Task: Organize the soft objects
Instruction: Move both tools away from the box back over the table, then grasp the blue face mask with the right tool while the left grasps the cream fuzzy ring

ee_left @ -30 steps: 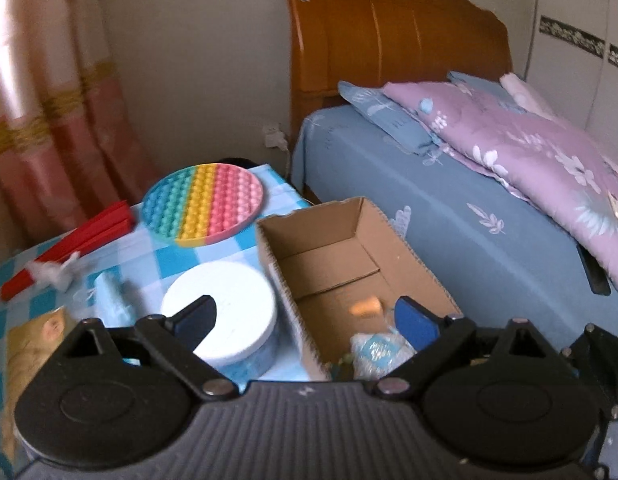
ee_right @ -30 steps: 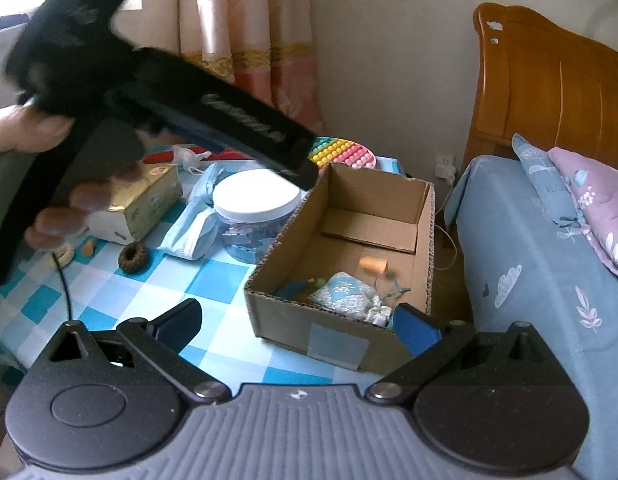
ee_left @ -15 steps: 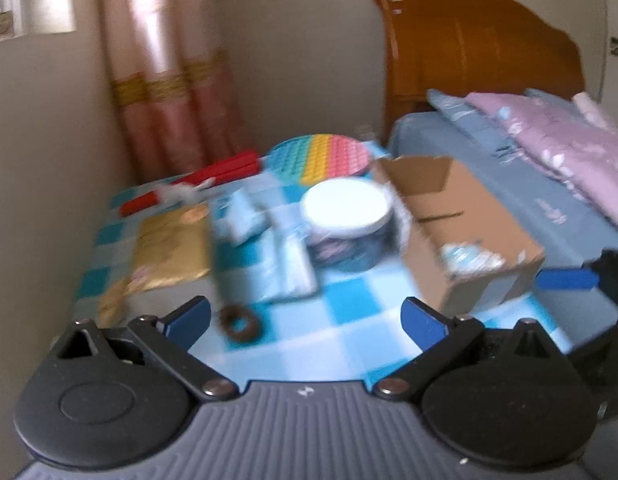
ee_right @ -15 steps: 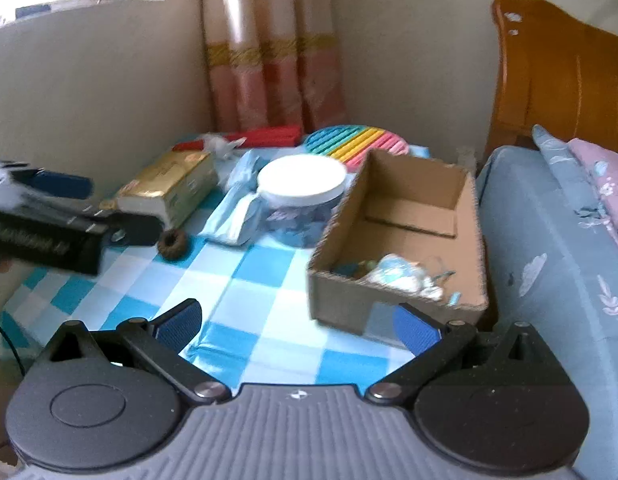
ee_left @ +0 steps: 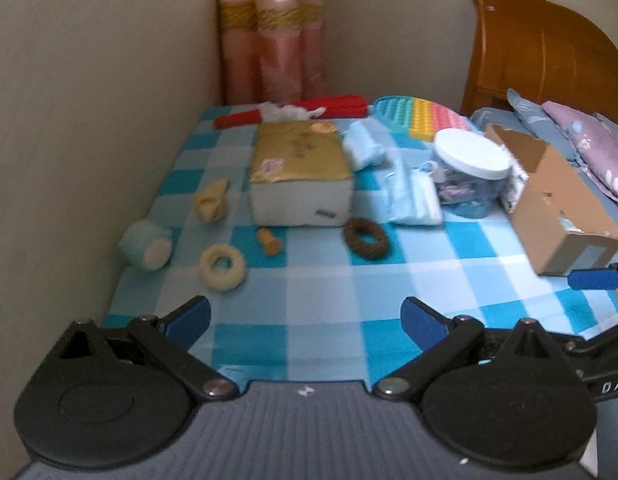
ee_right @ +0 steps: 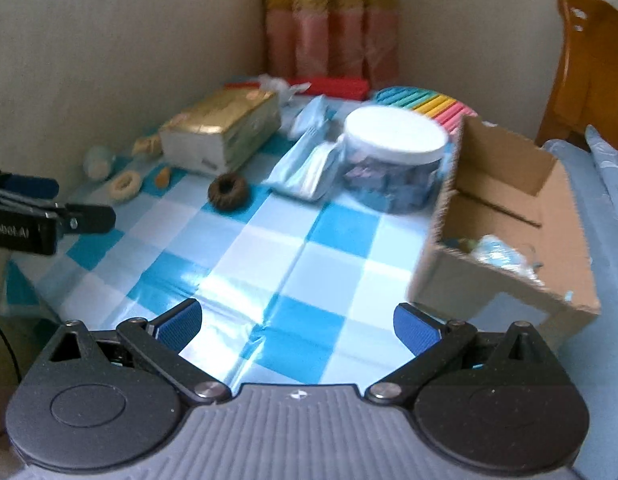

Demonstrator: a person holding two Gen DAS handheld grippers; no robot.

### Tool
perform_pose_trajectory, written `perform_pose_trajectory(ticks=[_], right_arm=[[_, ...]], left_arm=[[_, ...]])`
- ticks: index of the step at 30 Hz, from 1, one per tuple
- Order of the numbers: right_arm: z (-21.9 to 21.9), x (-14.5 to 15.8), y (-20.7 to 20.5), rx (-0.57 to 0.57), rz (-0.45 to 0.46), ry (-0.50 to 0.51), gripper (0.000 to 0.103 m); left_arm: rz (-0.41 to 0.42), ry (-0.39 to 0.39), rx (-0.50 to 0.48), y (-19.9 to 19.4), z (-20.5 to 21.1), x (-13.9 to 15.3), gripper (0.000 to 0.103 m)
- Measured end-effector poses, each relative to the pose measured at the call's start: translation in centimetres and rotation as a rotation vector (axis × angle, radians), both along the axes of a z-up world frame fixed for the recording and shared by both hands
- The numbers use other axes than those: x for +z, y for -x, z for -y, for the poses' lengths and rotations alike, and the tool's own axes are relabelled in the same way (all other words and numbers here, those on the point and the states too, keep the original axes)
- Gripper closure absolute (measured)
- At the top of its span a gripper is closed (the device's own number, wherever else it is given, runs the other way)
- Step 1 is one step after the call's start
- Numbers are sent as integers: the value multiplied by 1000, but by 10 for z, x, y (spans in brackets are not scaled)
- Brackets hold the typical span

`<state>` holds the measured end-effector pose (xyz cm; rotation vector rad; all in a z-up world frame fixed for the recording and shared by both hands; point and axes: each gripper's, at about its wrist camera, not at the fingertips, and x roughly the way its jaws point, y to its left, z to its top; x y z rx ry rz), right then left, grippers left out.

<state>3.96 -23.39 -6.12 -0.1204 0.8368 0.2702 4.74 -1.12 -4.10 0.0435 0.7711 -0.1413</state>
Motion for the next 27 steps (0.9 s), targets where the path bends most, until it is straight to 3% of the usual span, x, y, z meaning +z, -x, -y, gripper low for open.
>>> perform_pose_trajectory(ticks=[12, 19, 25, 27], right_arm=[[-48, -18, -37, 64, -46, 72, 0], [-58, -26, -57, 78, -61, 72, 0], [-63, -31, -68, 85, -66, 64, 0], [-64, -32, -70, 90, -65, 62, 0]], left_arm=[[-61, 34, 83, -25, -38, -31, 2], [-50, 14, 112, -41, -43, -39, 3], [-46, 10, 133, -54, -45, -45, 8], [-40, 13, 134, -58, -45, -46, 14]])
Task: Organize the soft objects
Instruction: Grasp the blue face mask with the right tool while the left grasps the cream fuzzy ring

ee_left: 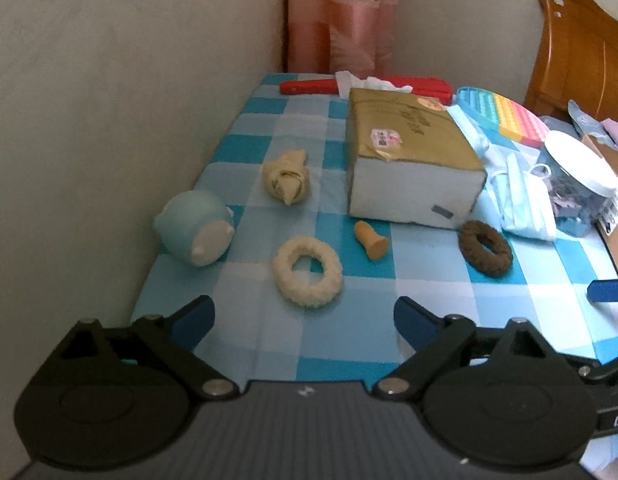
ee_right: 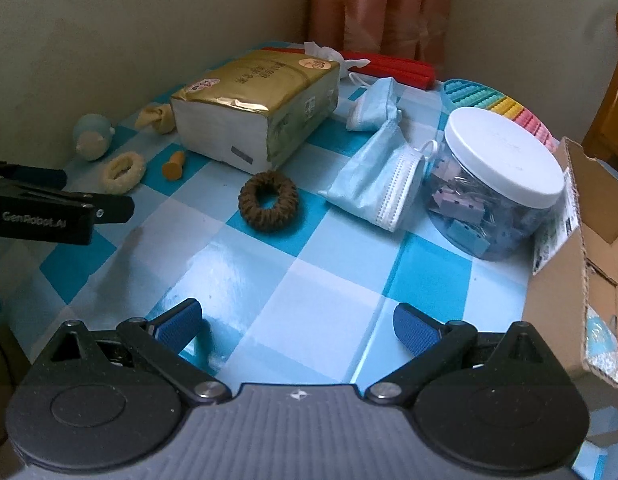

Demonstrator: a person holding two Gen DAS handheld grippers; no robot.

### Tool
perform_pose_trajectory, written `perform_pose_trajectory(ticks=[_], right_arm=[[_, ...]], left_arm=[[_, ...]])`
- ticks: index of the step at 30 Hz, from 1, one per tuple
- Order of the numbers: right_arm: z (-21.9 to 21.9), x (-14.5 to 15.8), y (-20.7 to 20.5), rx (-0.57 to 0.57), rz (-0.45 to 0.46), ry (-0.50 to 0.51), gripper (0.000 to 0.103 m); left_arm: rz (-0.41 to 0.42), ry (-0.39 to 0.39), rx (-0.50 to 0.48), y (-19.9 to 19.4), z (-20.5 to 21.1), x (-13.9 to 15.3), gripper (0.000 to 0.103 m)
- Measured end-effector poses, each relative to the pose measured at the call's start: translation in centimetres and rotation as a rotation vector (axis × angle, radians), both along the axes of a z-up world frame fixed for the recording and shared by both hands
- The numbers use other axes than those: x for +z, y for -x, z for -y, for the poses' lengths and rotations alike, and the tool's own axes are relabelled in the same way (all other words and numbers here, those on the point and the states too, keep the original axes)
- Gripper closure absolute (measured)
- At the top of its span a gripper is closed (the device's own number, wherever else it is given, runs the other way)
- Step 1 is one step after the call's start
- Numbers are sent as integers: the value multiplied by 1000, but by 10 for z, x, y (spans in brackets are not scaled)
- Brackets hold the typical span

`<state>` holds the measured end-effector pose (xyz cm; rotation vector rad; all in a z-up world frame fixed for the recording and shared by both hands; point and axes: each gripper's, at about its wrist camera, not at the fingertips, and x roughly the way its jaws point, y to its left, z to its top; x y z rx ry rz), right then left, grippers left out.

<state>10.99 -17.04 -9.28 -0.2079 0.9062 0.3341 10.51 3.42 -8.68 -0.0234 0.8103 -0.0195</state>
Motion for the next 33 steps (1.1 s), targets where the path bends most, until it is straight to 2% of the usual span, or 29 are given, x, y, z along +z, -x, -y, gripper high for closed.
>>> perform_pose_trajectory(ticks=[3, 8, 12, 15, 21, 27, 32, 33], right_arm=[[-1, -1, -4, 2, -1, -12, 0], [-2, -3, -7, 5, -4, -23, 0], [-1, -3, -9, -4, 0, -22, 0], [0, -1, -11, -20, 11, -20, 0], [8, 8, -20, -104, 79, -13, 0], [11, 17, -42, -173, 108, -35, 1], [1, 15, -61, -252, 106, -17, 5], [0, 13, -65, -270, 98, -9, 8]], left_arm=[[1, -1, 7, -5, 1, -2, 25], [8, 3, 15, -12, 2, -5, 35], [21, -8, 21, -16, 2, -5, 50], [30, -6, 27, -18, 1, -5, 57], [39, -7, 30, -19, 1, -6, 58], [37, -6, 29, -19, 2, -6, 58], [36, -7, 28, -19, 1, -5, 58], [36, -8, 27, -19, 1, -5, 58]])
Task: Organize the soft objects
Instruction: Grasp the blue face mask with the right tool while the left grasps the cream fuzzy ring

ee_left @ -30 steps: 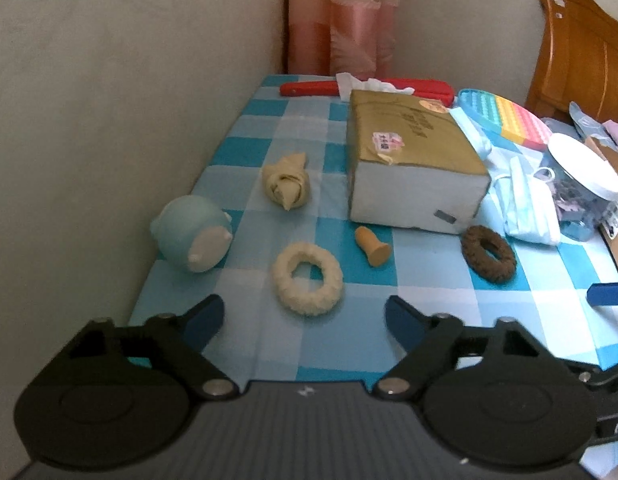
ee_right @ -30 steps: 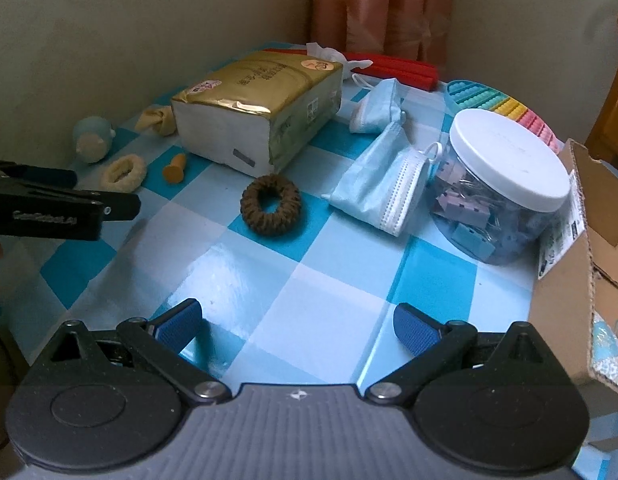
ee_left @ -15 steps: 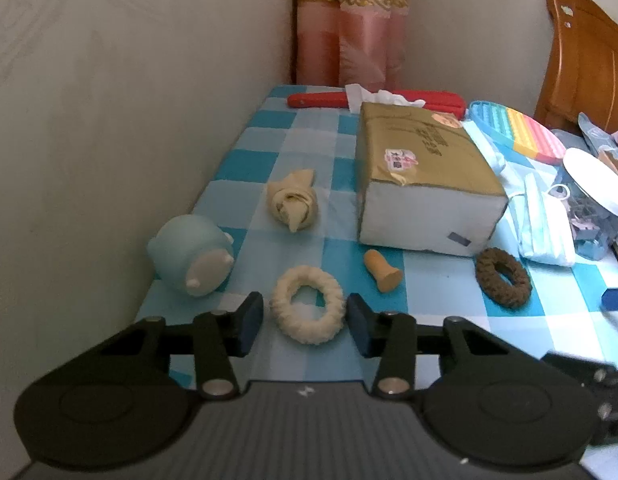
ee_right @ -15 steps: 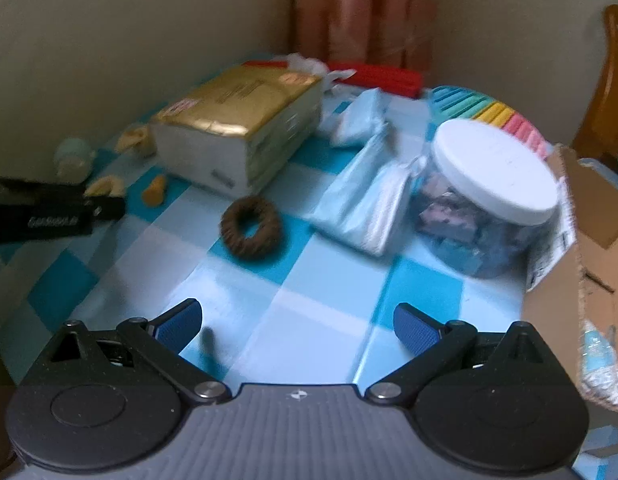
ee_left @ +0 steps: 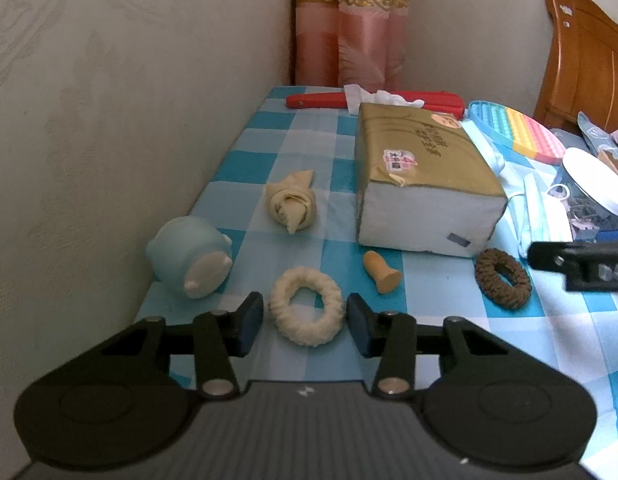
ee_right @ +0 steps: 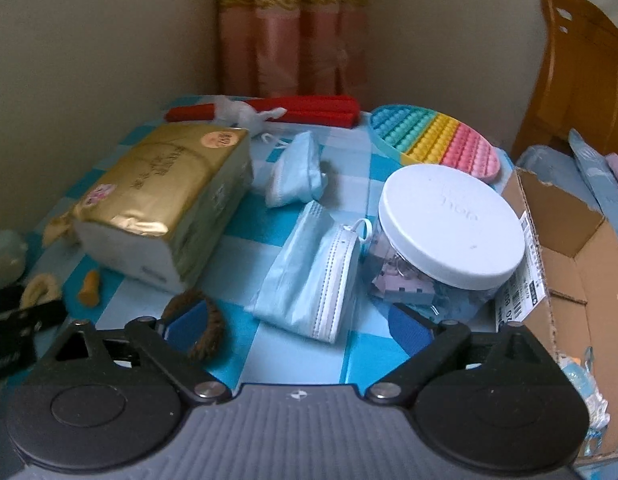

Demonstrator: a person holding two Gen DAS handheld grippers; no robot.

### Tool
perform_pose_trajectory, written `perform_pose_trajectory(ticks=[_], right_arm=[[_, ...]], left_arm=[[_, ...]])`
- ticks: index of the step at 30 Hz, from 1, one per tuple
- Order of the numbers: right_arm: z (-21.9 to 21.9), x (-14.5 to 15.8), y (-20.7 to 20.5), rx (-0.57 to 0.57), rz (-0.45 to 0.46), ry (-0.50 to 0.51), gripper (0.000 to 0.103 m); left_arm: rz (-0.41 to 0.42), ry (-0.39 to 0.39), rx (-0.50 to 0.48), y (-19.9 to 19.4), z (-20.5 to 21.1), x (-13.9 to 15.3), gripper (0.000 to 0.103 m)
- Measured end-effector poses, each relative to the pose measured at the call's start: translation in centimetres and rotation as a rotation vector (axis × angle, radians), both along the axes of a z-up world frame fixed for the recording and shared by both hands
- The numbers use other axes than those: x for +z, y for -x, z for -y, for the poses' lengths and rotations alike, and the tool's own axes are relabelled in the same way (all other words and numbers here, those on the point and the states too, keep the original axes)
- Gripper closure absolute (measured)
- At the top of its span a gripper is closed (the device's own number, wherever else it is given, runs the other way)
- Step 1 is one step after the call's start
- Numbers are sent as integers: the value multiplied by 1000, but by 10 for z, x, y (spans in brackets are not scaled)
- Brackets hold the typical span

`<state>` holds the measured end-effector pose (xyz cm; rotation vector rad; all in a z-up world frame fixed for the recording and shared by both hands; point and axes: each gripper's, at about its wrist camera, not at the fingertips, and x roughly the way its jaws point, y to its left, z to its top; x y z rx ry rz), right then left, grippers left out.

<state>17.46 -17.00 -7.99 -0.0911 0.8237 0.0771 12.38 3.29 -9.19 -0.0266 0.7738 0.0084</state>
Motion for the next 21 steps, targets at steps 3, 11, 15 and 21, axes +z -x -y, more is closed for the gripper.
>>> perform_pose_trajectory(ticks=[3, 11, 15, 21], right_arm=[[0, -7, -10, -39, -40, -14, 19], [-4, -10, -19, -73, -29, -40, 27], [-5, -11, -22, -84, -44, -29, 45], [-3, -9, -21, -84, -42, -29, 44]], left_arm=[[2, 0, -2, 1, 0, 0, 58], [1, 0, -4, 1, 1, -1, 58], [0, 3, -4, 0, 1, -1, 58], [1, 11, -3, 0, 0, -1, 58]])
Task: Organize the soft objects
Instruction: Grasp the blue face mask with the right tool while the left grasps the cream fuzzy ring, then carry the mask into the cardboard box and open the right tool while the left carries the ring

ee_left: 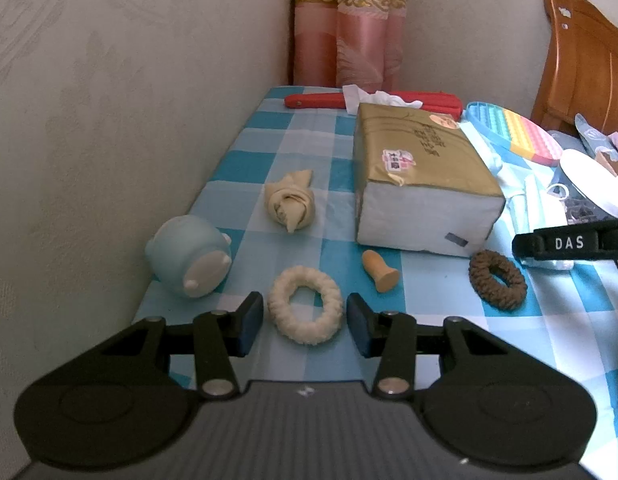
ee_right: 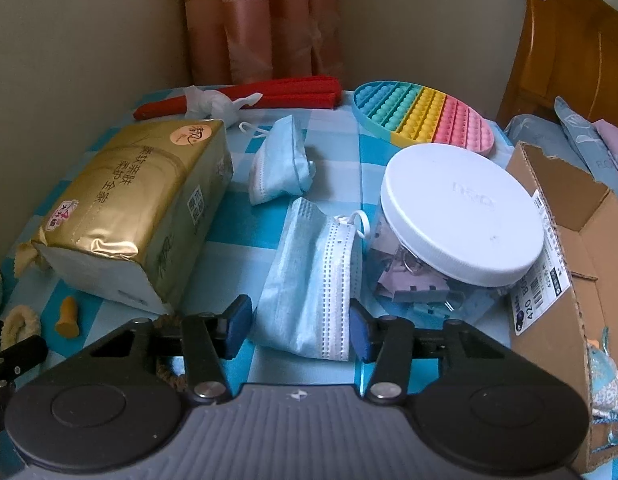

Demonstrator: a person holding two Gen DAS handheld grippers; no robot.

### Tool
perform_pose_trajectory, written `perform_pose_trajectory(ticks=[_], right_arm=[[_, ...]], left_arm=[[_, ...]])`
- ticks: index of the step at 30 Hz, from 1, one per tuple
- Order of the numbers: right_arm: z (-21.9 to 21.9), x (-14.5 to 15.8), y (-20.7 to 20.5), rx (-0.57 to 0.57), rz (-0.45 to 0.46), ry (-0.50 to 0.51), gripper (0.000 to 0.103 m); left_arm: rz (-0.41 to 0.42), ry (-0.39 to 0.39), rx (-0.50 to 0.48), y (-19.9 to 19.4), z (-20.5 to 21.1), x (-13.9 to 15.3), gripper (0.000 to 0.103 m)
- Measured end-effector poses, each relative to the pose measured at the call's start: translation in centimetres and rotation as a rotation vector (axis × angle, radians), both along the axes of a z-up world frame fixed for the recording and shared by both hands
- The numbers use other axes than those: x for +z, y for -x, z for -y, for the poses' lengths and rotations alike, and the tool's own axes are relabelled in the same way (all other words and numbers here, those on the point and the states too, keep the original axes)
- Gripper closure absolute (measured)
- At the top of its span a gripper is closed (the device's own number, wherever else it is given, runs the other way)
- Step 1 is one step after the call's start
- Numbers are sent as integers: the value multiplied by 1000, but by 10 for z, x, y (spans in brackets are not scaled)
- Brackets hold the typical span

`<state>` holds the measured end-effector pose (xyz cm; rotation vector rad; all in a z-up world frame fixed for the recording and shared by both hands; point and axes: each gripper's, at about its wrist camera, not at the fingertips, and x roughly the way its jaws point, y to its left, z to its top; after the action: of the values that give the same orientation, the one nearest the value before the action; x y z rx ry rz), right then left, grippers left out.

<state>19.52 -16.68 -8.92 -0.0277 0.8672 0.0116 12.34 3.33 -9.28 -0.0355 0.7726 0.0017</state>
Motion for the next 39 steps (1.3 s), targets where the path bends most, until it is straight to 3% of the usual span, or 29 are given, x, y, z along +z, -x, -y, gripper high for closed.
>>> perform_pose_trajectory(ticks=[9, 15, 26, 39], right_arm=[[-5, -4, -8, -5, 13, 19, 42], [-5, -4, -5, 0, 32, 33, 55], [-3, 8, 4, 30, 60, 23, 69], [-2, 23, 21, 68, 80, 23, 71]], left_arm=[[-2, 10, 3, 1, -2, 0, 61], [-2, 20, 10, 1, -5, 2, 70], [7, 20, -2, 6, -2, 9, 70], [7, 13, -21, 11, 1, 18, 70]])
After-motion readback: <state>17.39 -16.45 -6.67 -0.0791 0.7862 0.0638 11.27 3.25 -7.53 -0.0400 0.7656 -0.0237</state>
